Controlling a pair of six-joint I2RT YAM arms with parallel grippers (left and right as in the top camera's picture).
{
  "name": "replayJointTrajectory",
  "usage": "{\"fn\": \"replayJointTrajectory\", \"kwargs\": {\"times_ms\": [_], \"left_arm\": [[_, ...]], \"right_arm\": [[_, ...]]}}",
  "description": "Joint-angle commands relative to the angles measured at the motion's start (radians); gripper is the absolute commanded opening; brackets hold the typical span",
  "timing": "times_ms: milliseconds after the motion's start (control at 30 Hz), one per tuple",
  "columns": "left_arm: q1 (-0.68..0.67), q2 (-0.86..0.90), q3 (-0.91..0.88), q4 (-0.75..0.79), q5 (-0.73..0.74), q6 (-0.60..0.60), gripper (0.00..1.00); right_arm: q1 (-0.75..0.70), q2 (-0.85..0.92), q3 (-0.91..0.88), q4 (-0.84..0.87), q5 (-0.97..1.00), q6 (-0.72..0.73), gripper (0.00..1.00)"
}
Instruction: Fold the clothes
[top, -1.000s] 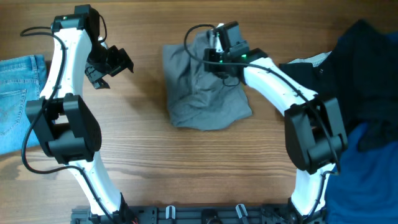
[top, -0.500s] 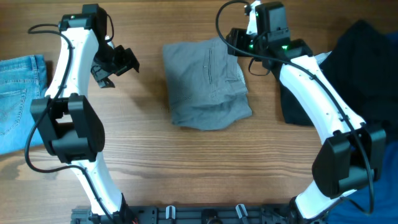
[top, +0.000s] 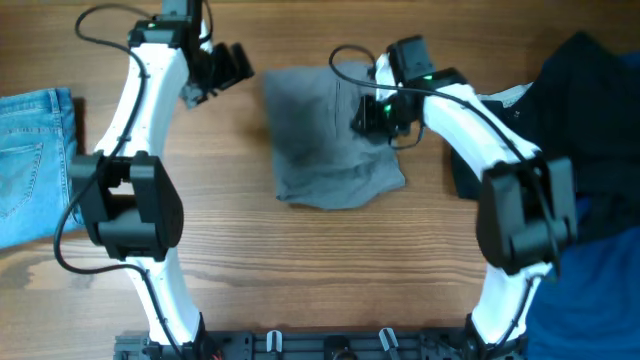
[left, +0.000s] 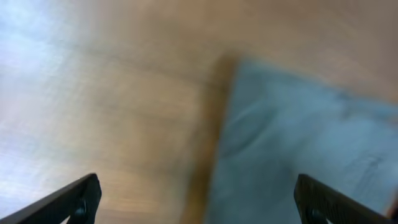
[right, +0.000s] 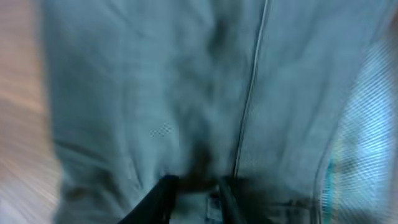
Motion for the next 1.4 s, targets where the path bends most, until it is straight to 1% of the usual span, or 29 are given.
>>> {"fn": "replayJointTrajectory", "kwargs": {"times_ms": [0,67,167,300,400,800,933,1067,1100,1200,1233,1367], "left_arm": [[-0.042,0.014,0.005,0.109,0.009,0.002,1.0],[-0.058,0.026,0.005,0.163,0.009,0.002,1.0],[-0.085,0.052,0.005,0.247,0.008,0.002,0.99],[-0.111,0.102,0.005,0.323,0.009,0.002,0.99],[-0.125,0.135,0.005,0.338,0.009,0.002,0.98],[-0.191,0.222,0.005,0.33,0.008,0.005,0.97],[-0.201,0.256,0.005,0.31,0.008,0.005,0.9],[-0.206,0.269,0.005,0.267,0.008,0.005,0.8],[-0.206,0.269,0.005,0.249,0.008,0.006,0.76],[-0.206,0.269,0.005,0.2,0.008,0.006,0.69],[-0.206,0.269,0.005,0.173,0.008,0.006,0.68],[-0.206,0.269,0.005,0.079,0.008,0.006,0.66]], "right_arm": [[0.023,0.07,-0.01,-0.092,-0.071,-0.013,0.2],[0.026,0.082,-0.01,-0.156,-0.06,-0.013,0.17],[0.026,0.084,-0.01,-0.253,0.006,-0.005,0.15],[0.026,0.084,-0.01,-0.357,0.122,0.071,0.12],[0.026,0.084,-0.01,-0.391,0.146,0.07,0.1],[0.027,0.084,-0.01,-0.433,0.166,0.069,0.1],[0.027,0.084,-0.01,-0.444,0.167,0.068,0.1],[0.026,0.084,-0.01,-0.446,0.223,0.069,0.1],[0.026,0.084,-0.01,-0.446,0.24,0.069,0.1],[0.026,0.084,-0.01,-0.441,0.28,0.069,0.1],[0.024,0.084,-0.01,-0.438,0.291,0.069,0.1],[0.021,0.084,-0.01,-0.43,0.298,0.069,0.11]]}}
